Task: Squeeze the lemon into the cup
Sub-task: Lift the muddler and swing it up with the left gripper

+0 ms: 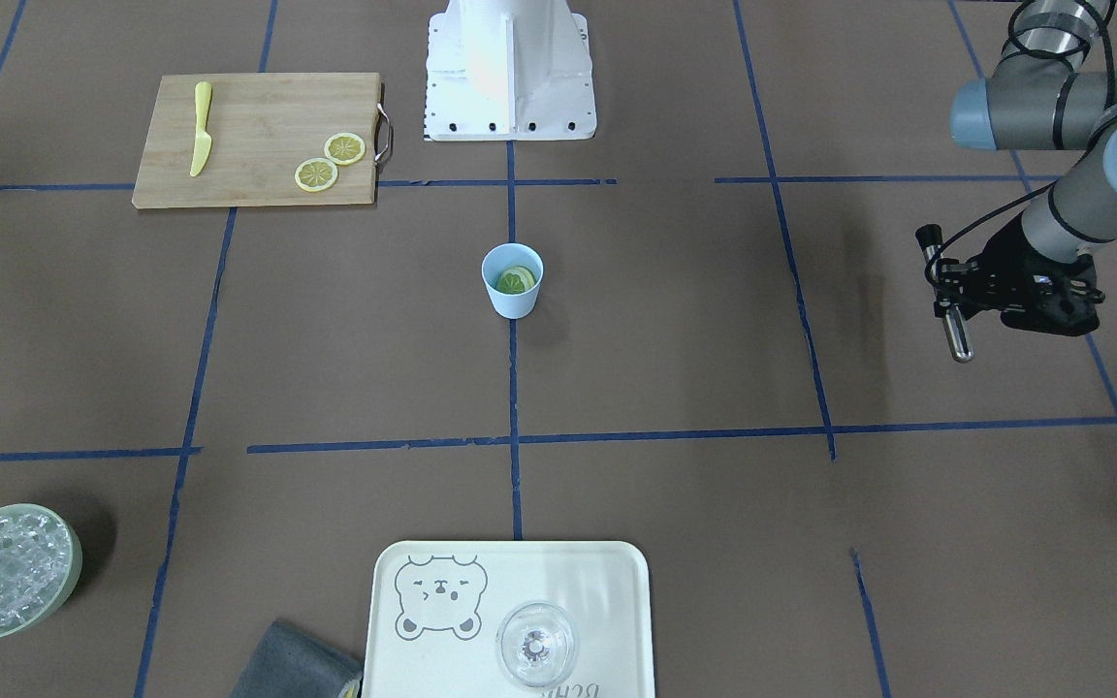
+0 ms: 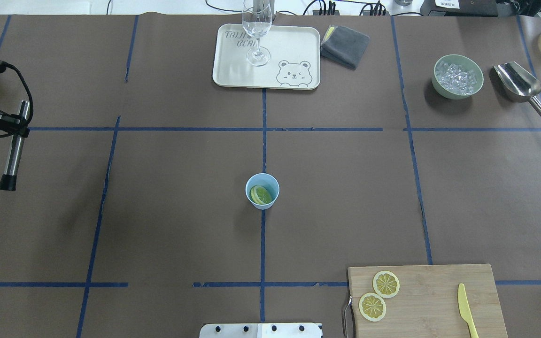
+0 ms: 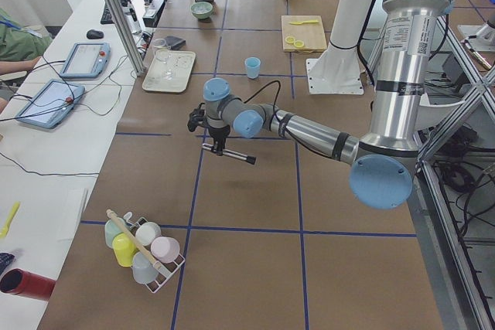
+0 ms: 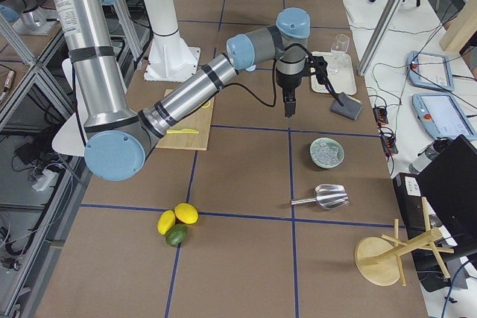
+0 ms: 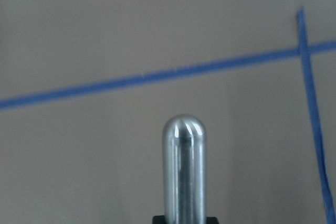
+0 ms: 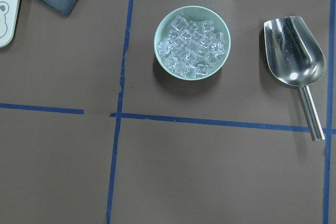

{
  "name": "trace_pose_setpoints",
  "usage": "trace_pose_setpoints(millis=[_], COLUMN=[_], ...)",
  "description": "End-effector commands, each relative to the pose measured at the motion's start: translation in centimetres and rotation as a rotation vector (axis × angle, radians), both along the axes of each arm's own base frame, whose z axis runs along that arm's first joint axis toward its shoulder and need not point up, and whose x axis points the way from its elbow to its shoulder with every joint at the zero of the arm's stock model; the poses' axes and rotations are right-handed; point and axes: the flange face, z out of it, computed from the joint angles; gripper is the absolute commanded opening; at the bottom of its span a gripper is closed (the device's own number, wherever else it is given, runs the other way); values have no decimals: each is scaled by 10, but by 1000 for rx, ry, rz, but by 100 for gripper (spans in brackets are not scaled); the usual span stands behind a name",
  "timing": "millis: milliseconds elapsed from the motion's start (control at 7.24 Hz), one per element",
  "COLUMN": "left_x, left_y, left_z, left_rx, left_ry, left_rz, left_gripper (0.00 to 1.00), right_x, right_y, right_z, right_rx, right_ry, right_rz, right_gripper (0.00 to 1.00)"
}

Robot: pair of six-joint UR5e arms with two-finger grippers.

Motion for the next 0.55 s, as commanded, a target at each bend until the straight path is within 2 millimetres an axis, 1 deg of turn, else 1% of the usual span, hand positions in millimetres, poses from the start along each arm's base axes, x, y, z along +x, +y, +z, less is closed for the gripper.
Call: trace_pose_setpoints(millis=[0,138,276,414], left_x=[-14,-13,-13,0], left_y=[-15,-17,-5,17], left_z=[-100,-142,-185,-212], left_rx=[162,201,259,252], left_ry=[10,66,132,208], left_rz=[-262,-321,-331,-372], left_gripper=[0,0,0,0], right_x=[1,2,2,2], right_y=[7,10,10,11], right_z=[16,23,24,26], right_rx=[-31,-44,-46,-50], right_ry=[4,4,4,6], right_rz=[1,1,0,1], right_gripper=[100,100,100,100])
